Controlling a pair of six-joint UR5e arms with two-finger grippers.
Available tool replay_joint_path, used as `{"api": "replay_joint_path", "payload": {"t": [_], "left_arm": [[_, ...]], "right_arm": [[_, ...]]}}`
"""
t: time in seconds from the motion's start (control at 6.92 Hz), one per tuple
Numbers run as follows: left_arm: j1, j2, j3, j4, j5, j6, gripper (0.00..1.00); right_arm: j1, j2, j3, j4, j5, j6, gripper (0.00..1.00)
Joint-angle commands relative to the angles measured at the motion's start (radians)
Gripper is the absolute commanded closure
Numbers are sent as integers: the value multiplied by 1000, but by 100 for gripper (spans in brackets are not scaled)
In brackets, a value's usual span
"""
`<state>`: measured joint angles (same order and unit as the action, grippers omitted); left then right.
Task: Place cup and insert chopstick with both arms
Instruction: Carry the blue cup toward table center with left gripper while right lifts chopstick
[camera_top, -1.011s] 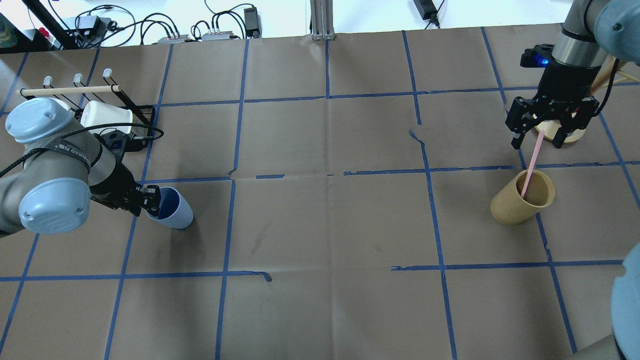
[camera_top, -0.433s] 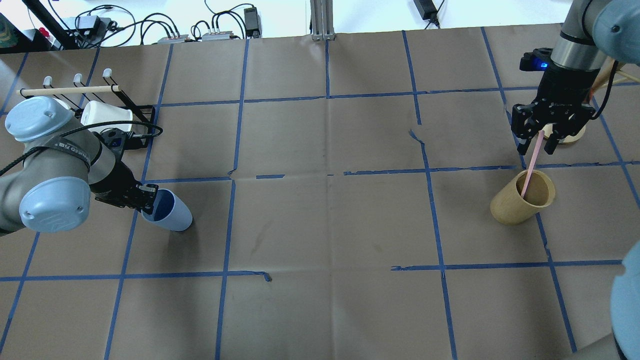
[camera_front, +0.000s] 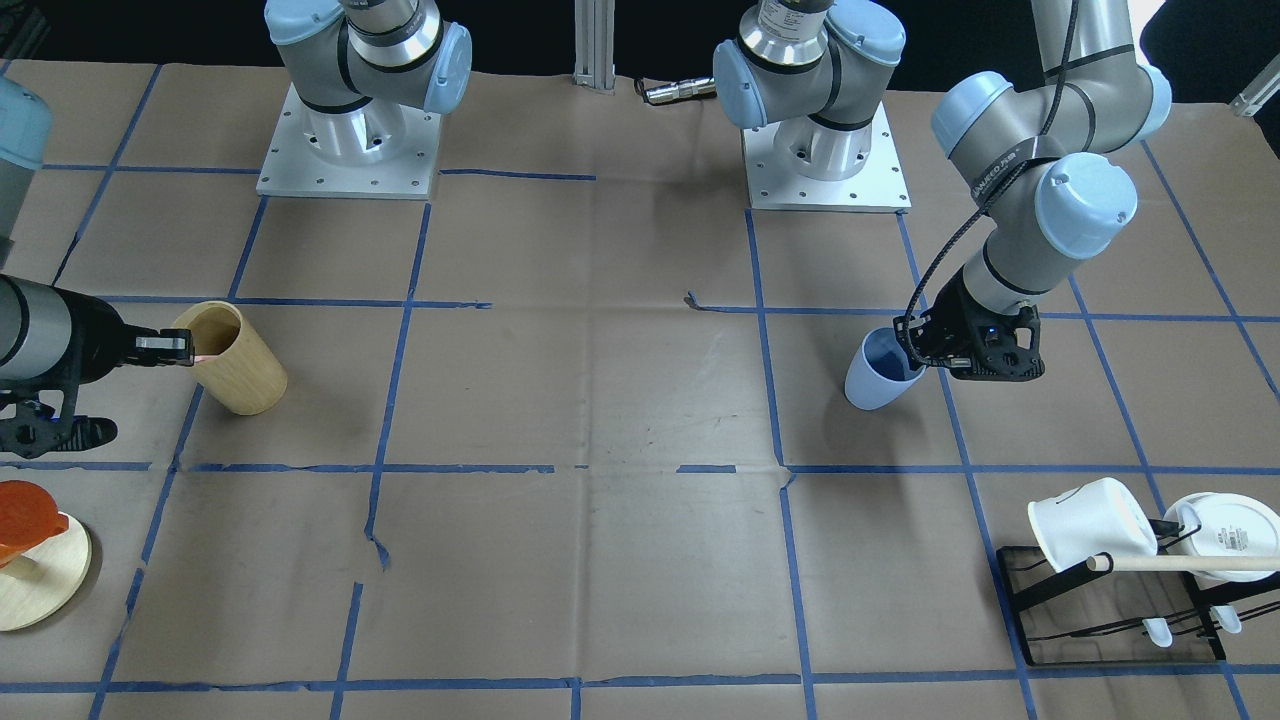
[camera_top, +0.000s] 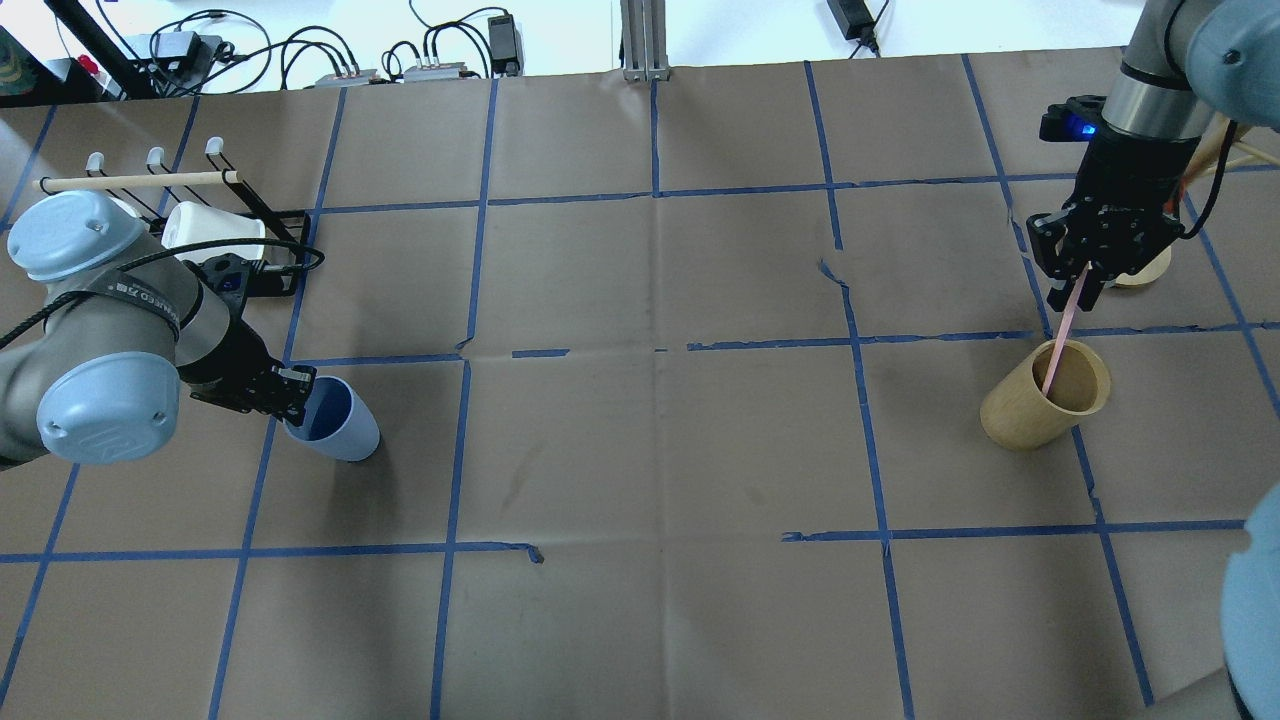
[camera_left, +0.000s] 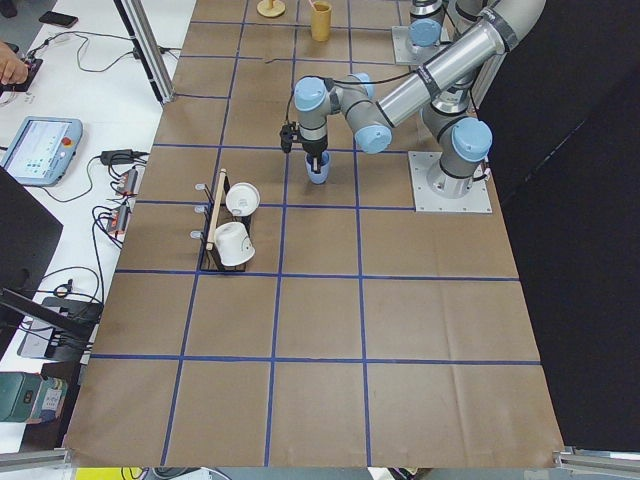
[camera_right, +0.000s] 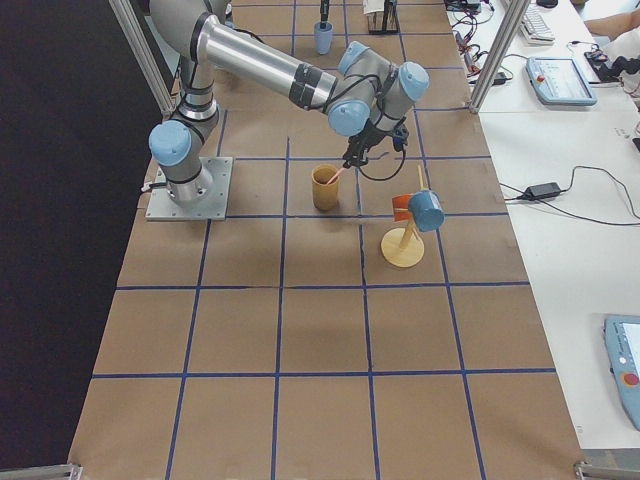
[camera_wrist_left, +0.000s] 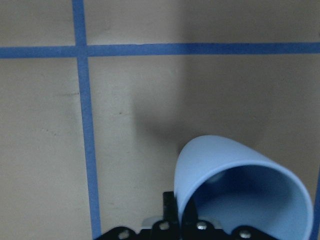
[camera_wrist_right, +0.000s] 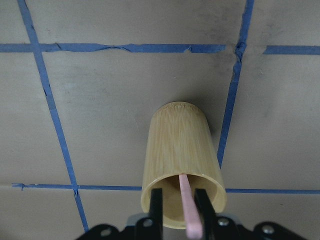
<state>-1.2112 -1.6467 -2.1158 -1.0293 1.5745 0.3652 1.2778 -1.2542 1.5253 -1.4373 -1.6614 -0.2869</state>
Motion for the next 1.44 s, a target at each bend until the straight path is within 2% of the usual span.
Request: {"api": "replay_joint_path", "payload": {"t": [0.0, 0.14, 0.58, 0.72, 1.01, 1.3], "left_arm": [[-7, 25, 7, -9, -1, -11, 100], [-16, 40, 43, -37, -8, -18, 100], [-74, 88, 222, -285, -14, -155, 100], [-99, 87, 273, -349, -14, -198, 100], [-140, 82, 271, -353, -16, -253, 100], [-250, 61, 278, -336, -69, -501, 100]], "right_arm": [[0, -1, -1, 0, 3, 0, 72], [0, -1, -1, -2, 3, 0, 74], [0, -1, -2, -8, 5, 0, 75], [0, -5, -5, -6, 2, 0, 79], [0, -11, -5, -3, -1, 2, 87], [-2, -16, -8, 2, -4, 3, 91]]}}
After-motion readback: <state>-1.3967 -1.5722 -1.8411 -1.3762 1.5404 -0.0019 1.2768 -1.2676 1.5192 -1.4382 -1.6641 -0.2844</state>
